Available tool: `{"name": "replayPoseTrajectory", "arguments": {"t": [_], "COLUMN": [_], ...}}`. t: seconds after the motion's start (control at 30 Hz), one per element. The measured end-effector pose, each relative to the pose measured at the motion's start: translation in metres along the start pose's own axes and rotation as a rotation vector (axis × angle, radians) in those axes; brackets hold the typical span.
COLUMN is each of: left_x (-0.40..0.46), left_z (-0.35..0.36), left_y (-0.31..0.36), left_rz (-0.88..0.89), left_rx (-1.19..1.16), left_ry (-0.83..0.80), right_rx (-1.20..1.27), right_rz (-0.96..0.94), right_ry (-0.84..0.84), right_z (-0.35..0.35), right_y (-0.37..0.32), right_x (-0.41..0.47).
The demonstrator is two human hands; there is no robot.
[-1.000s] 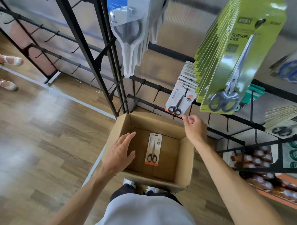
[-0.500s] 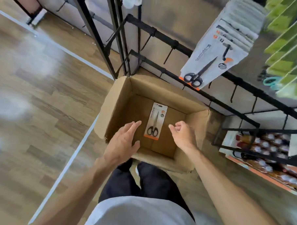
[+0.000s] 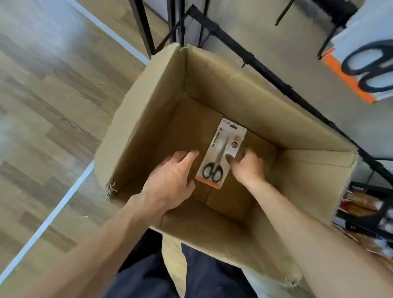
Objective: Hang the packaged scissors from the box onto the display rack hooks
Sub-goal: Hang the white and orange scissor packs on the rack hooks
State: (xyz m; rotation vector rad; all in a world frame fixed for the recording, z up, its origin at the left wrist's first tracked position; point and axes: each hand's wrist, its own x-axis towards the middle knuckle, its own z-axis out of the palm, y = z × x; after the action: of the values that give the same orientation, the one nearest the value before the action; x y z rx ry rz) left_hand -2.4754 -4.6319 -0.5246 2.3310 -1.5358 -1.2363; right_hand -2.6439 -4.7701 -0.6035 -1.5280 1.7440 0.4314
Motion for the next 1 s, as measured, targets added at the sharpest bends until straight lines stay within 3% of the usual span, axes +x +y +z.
{"name": "replayPoseTrajectory", "arguments": {"t": [0.13,0.3,0.43,0.63,0.83,1.0], "left_x": [0.025,0.029,0.03,0.018,-0.017,-0.07], "left_z": [0.021,0.037,0.032,0.017,-0.003,-0.054], "left_y": [-0.012,-0.015,-0.018,-0.019,0.003,0.045], "left_rz": [-0.048,-0.153,-0.135,-0.111,-0.081,-0.015], "left_rx": [0.019,0.092,0.063,0.037,0.004,-0.027], "left_ry": [-0.049,-0.158,-0.122,-0.117,-0.106,-0.071], "right_rx": [0.126,0.113,0.276,0.451,0.345,0.416], "right_rz": [0.113,0.169,0.226,0.152,-0.068,-0.189], "right_ry": [0.04,0.125,0.086,0.119,0.192,0.2], "right_z": [0.041,0.057,0.058,0.044,-0.005,-0.065], "right_y": [-0.007,-0.012,-0.01,0.002,0.006,-0.023], "right_x": [0.033,0.041,0.047,0.012,-0.076,-0.159]}}
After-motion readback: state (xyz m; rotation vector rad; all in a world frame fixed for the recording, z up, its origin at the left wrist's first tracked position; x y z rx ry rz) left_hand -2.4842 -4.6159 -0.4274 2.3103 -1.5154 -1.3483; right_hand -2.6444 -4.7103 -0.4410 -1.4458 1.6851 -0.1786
